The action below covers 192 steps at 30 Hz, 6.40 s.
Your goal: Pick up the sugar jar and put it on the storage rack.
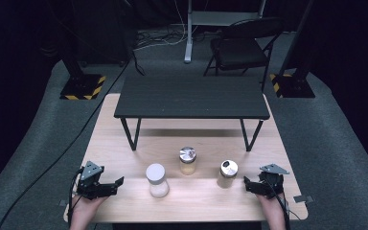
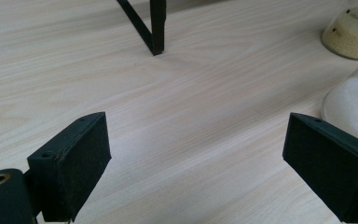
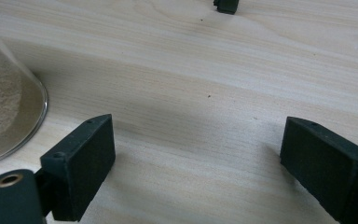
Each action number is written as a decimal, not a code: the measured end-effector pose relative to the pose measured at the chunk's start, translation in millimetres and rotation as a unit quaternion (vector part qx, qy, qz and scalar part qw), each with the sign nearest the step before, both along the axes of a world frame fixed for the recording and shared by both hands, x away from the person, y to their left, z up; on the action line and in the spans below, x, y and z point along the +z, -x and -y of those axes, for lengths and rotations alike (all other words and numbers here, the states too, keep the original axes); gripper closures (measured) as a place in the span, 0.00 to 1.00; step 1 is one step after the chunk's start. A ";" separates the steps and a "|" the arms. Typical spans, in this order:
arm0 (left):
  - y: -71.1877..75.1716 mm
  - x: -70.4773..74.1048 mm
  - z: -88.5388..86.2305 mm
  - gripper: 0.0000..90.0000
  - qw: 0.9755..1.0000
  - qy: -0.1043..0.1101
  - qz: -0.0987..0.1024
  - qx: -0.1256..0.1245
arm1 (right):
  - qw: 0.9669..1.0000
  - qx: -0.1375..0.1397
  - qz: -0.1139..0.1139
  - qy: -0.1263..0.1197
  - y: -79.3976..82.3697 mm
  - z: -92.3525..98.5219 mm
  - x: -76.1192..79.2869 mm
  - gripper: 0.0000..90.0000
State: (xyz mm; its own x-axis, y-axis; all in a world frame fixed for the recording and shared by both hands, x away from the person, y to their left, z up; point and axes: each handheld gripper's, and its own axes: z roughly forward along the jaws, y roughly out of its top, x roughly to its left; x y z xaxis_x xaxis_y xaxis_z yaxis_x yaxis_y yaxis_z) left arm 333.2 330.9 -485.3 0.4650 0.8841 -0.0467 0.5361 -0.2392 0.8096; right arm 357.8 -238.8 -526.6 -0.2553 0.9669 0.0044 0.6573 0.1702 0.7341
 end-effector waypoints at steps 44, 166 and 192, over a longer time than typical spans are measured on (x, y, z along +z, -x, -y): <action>33.0 48.0 59.2 0.08 0.994 0.012 0.035 -0.105 | 1.000 0.001 0.000 0.000 0.4 -0.2 0.0 0.10; -7.1 46.8 128.2 0.40 0.991 0.025 0.075 -0.112 | 1.000 0.003 0.000 0.000 -0.1 -0.2 0.0 0.10; -16.2 88.6 126.8 0.40 0.989 0.017 0.083 -0.119 | 1.000 0.003 0.000 0.000 -0.1 -0.2 0.0 0.10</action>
State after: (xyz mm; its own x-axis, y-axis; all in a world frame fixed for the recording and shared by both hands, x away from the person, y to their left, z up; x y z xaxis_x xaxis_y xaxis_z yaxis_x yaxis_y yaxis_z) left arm 349.4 204.1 -396.7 0.6635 0.7479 0.0195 0.3268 -0.3133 0.8916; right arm 357.9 -238.6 -526.6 -0.2614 0.9652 0.0047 0.6569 0.1743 0.7335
